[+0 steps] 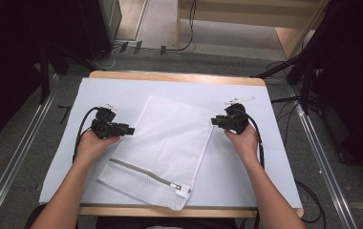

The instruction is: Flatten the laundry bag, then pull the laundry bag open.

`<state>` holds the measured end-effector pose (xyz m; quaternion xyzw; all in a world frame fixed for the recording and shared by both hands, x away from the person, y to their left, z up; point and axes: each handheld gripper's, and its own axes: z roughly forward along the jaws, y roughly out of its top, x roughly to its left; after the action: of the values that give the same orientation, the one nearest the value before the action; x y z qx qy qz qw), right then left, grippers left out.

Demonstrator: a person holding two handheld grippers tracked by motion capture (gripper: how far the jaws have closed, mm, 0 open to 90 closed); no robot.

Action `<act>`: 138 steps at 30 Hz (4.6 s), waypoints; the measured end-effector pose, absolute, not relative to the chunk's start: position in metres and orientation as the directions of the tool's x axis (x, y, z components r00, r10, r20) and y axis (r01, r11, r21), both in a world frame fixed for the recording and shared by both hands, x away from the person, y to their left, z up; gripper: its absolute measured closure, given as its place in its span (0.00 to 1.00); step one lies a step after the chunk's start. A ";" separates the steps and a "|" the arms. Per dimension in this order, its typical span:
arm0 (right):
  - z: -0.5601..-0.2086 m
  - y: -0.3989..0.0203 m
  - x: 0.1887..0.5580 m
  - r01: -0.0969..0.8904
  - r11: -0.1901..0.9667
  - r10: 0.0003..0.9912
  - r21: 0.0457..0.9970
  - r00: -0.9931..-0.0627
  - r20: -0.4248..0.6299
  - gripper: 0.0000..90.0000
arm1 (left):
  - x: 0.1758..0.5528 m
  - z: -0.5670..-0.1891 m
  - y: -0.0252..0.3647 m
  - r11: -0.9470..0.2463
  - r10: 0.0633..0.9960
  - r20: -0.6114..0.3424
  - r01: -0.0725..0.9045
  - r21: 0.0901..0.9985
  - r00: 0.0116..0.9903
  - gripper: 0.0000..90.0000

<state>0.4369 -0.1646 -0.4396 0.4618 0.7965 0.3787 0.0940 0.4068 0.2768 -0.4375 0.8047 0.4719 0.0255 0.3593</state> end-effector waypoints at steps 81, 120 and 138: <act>-0.460 -0.133 0.461 0.677 0.331 0.779 0.657 -0.589 0.214 0.73 | 0.422 -0.452 0.274 -0.235 0.790 -0.343 0.767 0.597 0.509 0.67; -0.445 -0.131 0.357 0.610 0.421 0.637 0.672 -0.726 0.260 0.71 | 0.355 -0.406 0.212 -0.412 0.658 -0.284 0.649 0.640 0.697 0.43; -0.455 -0.140 0.320 0.605 0.477 0.607 0.637 -0.751 0.259 0.90 | 0.344 -0.415 0.169 -0.478 0.574 -0.293 0.604 0.638 0.765 0.48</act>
<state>0.3203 -0.1398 -0.4547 0.3528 0.8593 0.3704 0.0013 0.3444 0.1690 -0.4151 0.8595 0.3425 -0.0194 0.3788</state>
